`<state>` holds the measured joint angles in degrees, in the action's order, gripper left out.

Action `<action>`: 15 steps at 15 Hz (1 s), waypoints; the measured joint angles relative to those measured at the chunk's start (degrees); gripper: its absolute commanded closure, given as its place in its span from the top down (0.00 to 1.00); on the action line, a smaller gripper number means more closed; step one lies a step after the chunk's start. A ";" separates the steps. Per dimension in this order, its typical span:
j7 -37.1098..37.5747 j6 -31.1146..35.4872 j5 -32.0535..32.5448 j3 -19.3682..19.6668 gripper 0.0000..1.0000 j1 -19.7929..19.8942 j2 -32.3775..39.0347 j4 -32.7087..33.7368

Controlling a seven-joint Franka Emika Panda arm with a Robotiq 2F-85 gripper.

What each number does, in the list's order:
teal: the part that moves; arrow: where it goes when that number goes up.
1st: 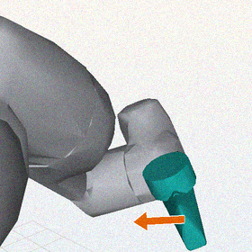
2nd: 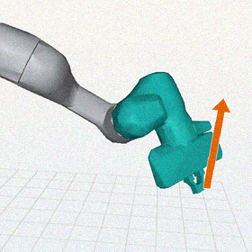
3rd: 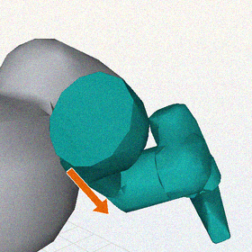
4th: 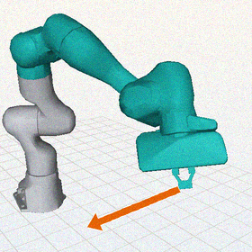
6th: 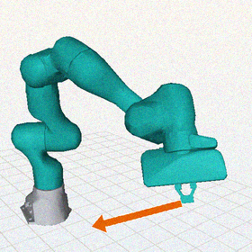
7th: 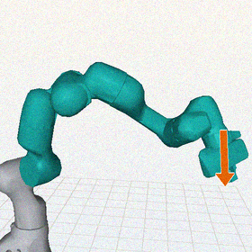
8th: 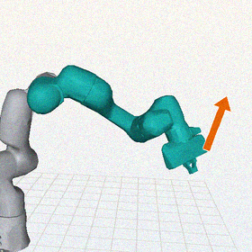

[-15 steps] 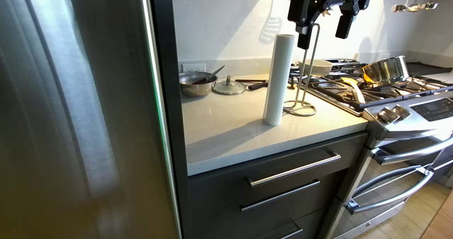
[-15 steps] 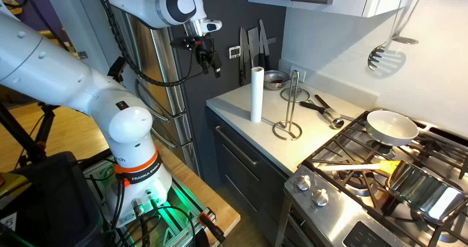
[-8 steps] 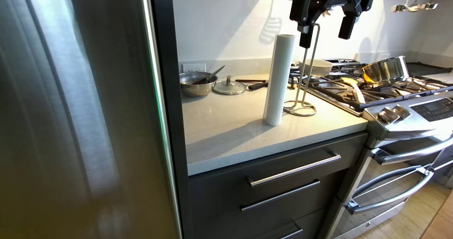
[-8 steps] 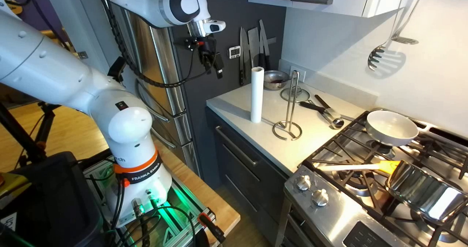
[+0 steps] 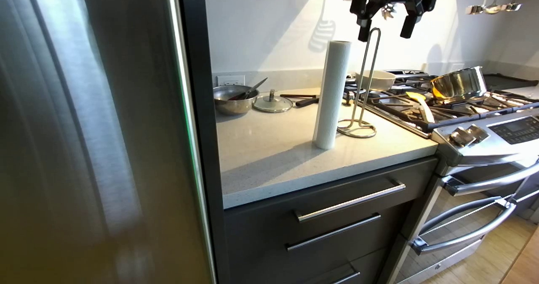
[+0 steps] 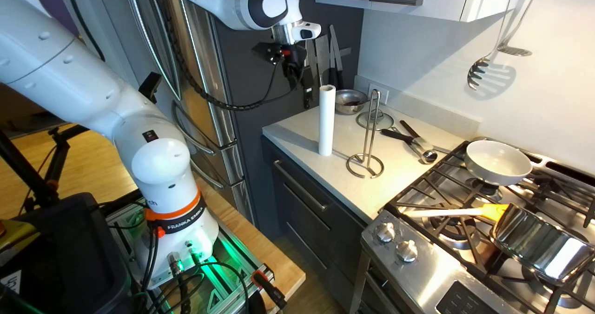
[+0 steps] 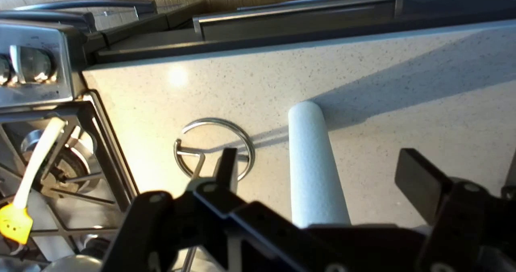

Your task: Put the paper towel roll on the stand

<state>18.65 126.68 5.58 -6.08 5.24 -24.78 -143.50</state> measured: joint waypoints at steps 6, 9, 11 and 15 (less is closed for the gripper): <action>-3.85 5.99 -0.20 0.49 1.00 -1.40 6.45 4.66; -3.86 6.00 -0.17 0.51 1.00 -1.55 7.23 5.24; -3.86 6.00 -0.17 0.54 1.00 -1.55 7.02 5.25; -2.42 6.09 0.28 1.01 1.00 -1.15 7.18 5.56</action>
<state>16.23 132.77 5.86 -5.07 4.08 -17.60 -137.95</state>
